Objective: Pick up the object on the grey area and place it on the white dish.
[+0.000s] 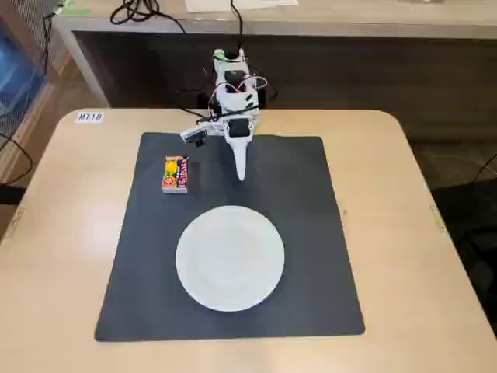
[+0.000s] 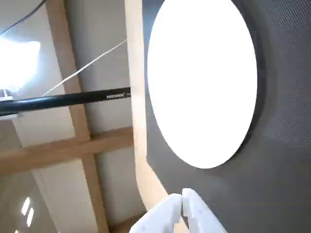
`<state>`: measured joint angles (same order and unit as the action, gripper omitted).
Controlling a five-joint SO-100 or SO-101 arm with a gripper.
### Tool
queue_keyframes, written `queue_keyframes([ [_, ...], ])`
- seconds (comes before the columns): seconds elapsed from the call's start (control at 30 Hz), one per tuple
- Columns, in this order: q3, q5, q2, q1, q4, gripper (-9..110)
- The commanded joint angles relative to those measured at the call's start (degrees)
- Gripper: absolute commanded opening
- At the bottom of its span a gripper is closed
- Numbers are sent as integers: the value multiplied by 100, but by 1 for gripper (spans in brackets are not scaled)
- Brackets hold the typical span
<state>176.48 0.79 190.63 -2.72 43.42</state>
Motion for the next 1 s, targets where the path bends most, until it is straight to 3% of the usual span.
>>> queue_keyframes([
  [0.0, -1828, -413, -185, 958, 1758, 0],
  [0.43, -1978, -360, -483, 976, 1749, 0],
  [0.63, -3894, -334, -3542, 932, 2021, 0],
  [0.77, -4922, 703, -4966, 1151, 2057, 0],
  [0.97, -5221, 2848, -5766, 1723, 1960, 0],
])
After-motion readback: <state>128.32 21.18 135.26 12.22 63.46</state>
